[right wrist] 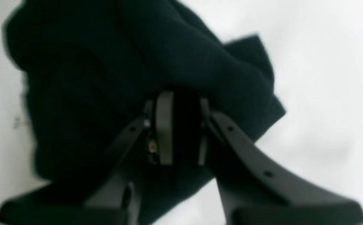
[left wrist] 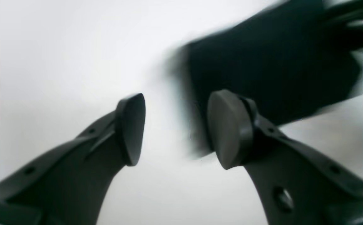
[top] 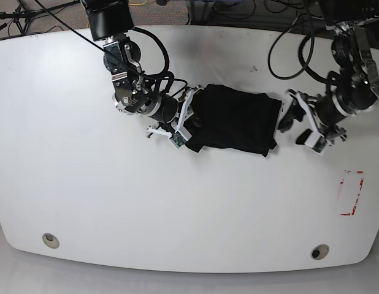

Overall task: Fold the T-shirt properly
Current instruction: 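Rotate the folded bundle upright with both grippers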

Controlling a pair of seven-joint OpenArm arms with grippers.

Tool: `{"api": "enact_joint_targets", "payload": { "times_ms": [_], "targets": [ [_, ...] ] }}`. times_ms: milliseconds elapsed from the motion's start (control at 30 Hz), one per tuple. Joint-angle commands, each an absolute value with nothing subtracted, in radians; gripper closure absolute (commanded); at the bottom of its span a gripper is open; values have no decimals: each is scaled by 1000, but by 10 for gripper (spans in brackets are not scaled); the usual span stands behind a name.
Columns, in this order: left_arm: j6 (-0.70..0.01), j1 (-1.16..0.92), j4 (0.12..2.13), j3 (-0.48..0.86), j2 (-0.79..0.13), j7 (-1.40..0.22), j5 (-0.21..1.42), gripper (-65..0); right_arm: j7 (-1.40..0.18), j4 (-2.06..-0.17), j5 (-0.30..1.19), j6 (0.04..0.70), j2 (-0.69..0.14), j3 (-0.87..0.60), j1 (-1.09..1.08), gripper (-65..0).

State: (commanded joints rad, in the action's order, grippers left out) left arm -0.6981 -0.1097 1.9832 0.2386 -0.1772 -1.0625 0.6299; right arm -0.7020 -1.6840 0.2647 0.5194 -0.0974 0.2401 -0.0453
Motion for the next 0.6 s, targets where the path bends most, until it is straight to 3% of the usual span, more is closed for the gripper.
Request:
{"api": "enact_joint_targets", "payload": {
  "times_ms": [167,300,600],
  "targets": [
    [-698,-134,1982,116,-120,-1063,621,-319,-773,-1794,255,519,-65,220,-47,-101],
    [-636,-170,1982,39,-104,-1059,564,-319,-777,-1761,252,519,-53,214,-88,-101],
    [-616,-248,1980,101,-113,-1058,492,-319,-651,-1537,252,527,-56,216,-170,-101]
  ]
}}
